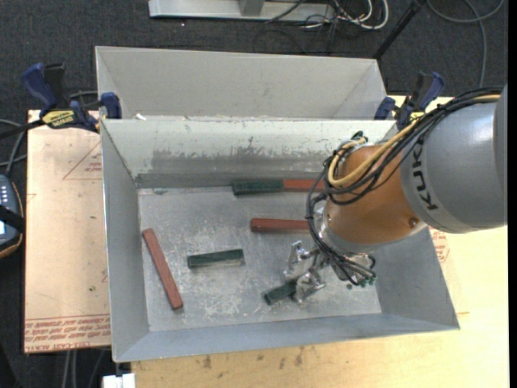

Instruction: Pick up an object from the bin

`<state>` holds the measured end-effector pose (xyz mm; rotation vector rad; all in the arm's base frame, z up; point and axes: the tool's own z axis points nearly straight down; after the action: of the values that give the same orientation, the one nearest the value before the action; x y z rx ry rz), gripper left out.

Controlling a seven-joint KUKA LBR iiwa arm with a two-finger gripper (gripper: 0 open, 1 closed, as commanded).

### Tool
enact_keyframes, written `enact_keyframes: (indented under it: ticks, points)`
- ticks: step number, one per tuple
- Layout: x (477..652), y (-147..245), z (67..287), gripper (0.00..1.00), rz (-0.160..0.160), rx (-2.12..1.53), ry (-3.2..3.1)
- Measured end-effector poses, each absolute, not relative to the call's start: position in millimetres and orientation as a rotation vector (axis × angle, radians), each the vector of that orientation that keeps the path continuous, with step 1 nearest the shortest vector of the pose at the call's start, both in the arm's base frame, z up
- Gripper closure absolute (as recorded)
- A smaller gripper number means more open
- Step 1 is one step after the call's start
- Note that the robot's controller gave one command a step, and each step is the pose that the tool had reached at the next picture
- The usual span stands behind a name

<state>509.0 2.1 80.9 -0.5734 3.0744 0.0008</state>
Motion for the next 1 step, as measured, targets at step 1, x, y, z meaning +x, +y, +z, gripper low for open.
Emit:
enact_keyframes:
  ticks: [1]
  points:
    - [525.7,-5.4,290.5,1.0,-0.003,-0.562,3.079]
